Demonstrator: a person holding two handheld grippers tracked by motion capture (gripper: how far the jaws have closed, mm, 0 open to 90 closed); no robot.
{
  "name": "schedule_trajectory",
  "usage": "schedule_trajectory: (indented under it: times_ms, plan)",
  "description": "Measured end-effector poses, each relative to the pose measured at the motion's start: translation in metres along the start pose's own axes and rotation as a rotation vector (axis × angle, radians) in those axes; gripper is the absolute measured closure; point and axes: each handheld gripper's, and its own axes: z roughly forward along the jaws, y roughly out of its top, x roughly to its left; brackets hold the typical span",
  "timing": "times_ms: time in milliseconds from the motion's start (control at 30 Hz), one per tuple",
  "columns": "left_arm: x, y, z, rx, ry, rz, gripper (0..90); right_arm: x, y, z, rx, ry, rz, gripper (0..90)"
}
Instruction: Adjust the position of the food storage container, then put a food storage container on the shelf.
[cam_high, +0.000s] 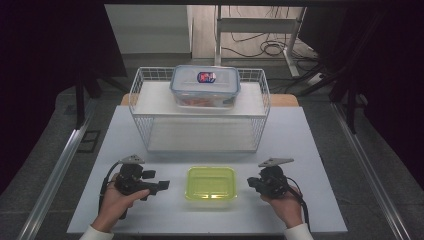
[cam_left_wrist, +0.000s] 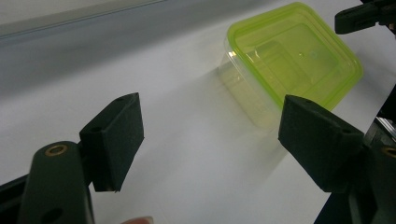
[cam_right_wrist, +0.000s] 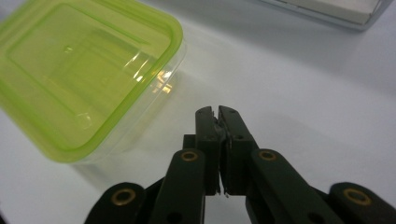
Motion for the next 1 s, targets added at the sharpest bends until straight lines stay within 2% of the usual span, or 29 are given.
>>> schedule_trajectory:
  times_ms: [33, 67, 100, 133, 200, 233, 333, 433, 700, 833, 933, 1000]
  plan:
    - [-0.001, 0.0, 0.0, -0.008, 0.003, -0.004, 21.8, -0.001, -0.001, -0.001, -0.012, 0.011, 0.008, 74.3]
    - [-0.001, 0.0, -0.001, -0.015, 0.008, -0.005, 21.8, -0.003, -0.002, -0.002, -0.028, 0.023, 0.025, 61.6]
    - [-0.001, 0.0, -0.002, -0.022, 0.008, -0.011, 22.0, -0.005, -0.002, -0.003, -0.044, 0.038, 0.047, 52.9]
    - [-0.001, 0.0, -0.002, -0.025, 0.007, -0.013, 22.0, -0.007, -0.001, -0.004, -0.056, 0.074, 0.078, 45.8]
    - [-0.002, 0.0, -0.003, -0.03, 0.009, -0.016, 21.9, -0.009, 0.0, -0.005, -0.096, 0.119, 0.113, 37.1]
    - [-0.003, 0.0, -0.003, -0.032, 0.008, -0.017, 21.9, -0.009, 0.0, -0.005, -0.096, 0.119, 0.113, 37.1]
    - [-0.005, 0.0, -0.003, -0.034, 0.006, -0.013, 21.6, -0.008, -0.001, -0.005, -0.116, 0.134, 0.116, 29.9]
    - [-0.007, 0.001, -0.002, -0.034, 0.004, -0.013, 21.1, -0.007, 0.0, -0.005, -0.134, 0.169, 0.129, 27.2]
    - [-0.013, 0.007, 0.011, -0.032, -0.015, -0.049, 19.6, -0.006, 0.0, -0.003, -0.136, 0.185, 0.136, 26.8]
    - [-0.018, 0.012, 0.02, -0.038, -0.038, -0.078, 20.2, -0.004, 0.001, 0.0, -0.135, 0.214, 0.138, 29.1]
    - [-0.021, 0.016, 0.028, -0.028, -0.062, -0.09, 20.2, -0.003, 0.001, 0.003, -0.129, 0.214, 0.139, 29.9]
    - [-0.022, 0.019, 0.034, -0.02, -0.084, -0.114, 20.4, -0.002, 0.002, 0.005, -0.125, 0.209, 0.145, 30.0]
